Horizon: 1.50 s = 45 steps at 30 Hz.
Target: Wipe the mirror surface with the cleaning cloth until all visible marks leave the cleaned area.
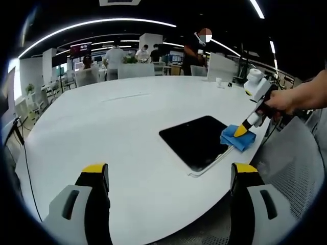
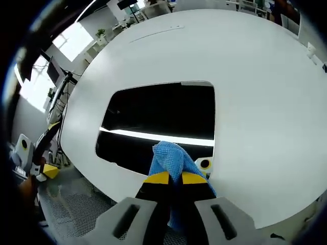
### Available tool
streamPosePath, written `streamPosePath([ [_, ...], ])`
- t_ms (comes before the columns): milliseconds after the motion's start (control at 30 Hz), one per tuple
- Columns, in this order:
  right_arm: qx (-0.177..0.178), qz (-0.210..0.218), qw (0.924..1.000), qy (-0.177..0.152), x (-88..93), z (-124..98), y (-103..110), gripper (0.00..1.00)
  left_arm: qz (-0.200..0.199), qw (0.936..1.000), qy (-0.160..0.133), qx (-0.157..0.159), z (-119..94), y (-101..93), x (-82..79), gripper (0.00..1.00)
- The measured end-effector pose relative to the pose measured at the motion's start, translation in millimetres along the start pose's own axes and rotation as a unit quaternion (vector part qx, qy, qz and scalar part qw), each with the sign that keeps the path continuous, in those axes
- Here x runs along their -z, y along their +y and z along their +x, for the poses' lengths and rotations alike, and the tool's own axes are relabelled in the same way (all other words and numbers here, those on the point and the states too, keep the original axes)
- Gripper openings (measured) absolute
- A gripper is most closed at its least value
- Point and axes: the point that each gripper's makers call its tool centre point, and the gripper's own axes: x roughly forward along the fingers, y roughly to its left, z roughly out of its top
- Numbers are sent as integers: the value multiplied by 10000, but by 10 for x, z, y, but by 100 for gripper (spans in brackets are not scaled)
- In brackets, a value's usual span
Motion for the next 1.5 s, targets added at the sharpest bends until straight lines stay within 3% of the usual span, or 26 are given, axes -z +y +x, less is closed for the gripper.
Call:
streamPosePath([
  [600, -3, 139, 9999, 13, -6, -40, -204, 0, -29, 10000, -3, -2, 12, 15, 4, 99],
  [933, 3, 113, 9999, 62, -11, -53, -214, 0, -27, 10000, 5, 1, 13, 14, 10, 99],
  [1500, 126, 11, 9999, 25, -258, 18, -280, 0, -44, 10000, 7, -35, 21, 33, 2, 99],
])
